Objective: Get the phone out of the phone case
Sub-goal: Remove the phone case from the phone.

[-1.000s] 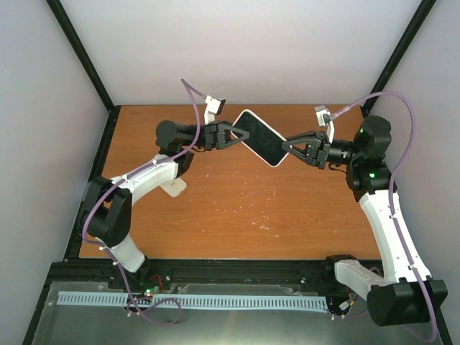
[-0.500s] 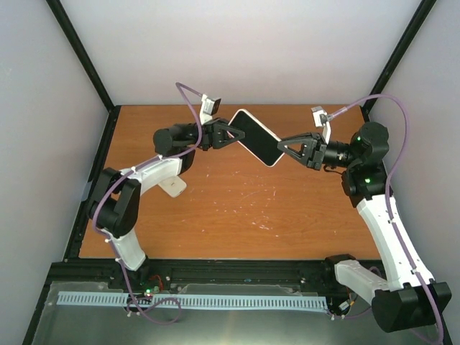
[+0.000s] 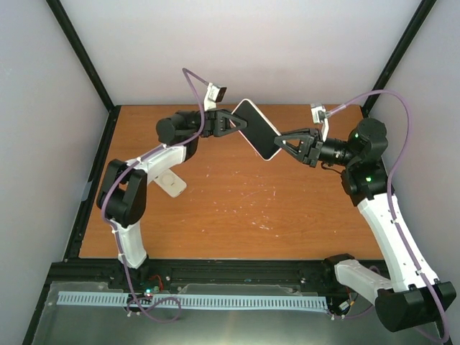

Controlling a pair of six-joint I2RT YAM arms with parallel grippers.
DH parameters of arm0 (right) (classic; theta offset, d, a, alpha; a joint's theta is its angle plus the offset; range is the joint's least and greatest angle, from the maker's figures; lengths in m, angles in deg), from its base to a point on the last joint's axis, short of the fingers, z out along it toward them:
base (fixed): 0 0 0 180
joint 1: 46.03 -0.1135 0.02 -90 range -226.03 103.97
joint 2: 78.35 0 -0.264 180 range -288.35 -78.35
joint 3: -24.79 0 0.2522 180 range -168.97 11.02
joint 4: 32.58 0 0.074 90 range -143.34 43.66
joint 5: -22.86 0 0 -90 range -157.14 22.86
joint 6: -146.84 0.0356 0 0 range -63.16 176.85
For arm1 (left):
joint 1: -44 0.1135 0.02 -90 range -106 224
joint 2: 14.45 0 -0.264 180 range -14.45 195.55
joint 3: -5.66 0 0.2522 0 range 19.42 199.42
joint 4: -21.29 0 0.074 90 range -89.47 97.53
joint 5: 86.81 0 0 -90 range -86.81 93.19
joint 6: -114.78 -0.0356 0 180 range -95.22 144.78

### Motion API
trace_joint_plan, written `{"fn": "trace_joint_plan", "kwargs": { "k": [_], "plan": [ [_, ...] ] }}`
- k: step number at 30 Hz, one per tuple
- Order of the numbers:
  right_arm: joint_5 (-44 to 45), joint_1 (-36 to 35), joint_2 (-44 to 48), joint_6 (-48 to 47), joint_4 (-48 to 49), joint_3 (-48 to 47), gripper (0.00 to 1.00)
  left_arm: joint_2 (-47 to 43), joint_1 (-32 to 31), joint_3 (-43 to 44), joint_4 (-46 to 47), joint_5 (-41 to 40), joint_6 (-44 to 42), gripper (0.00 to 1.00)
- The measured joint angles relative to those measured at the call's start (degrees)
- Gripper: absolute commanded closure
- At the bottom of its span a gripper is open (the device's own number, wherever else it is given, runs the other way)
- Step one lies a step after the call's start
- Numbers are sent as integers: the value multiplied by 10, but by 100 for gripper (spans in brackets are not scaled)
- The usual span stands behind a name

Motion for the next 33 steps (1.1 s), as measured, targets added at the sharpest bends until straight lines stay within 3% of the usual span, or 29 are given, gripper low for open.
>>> {"fn": "trace_joint_plan", "kwargs": {
  "k": [6, 10, 13, 18, 24, 28, 33],
  "plan": [
    [2, -22, -5, -47, -45, -22, 71, 9, -8, 27, 0, 5, 50, 100],
    [2, -29, -10, -90, -102, -46, 54, 8, -12, 27, 0, 4, 77, 100],
    [7, -35, -12, -120, -147, -67, 50, -8, -9, -3, 0, -13, 75, 100],
    [-15, -43, -12, -151, -195, -82, 52, -78, -10, -85, -15, -32, -27, 100],
    [-40, -46, -8, -155, -202, -86, 60, -166, -10, -147, -110, -44, -163, 100],
    [-46, -40, -8, -142, -195, -86, 59, -184, -4, -170, -121, -53, -187, 100],
    [-46, -30, -8, -144, -197, -82, 46, -187, 6, -192, -108, -66, -186, 100]
  ]
}}
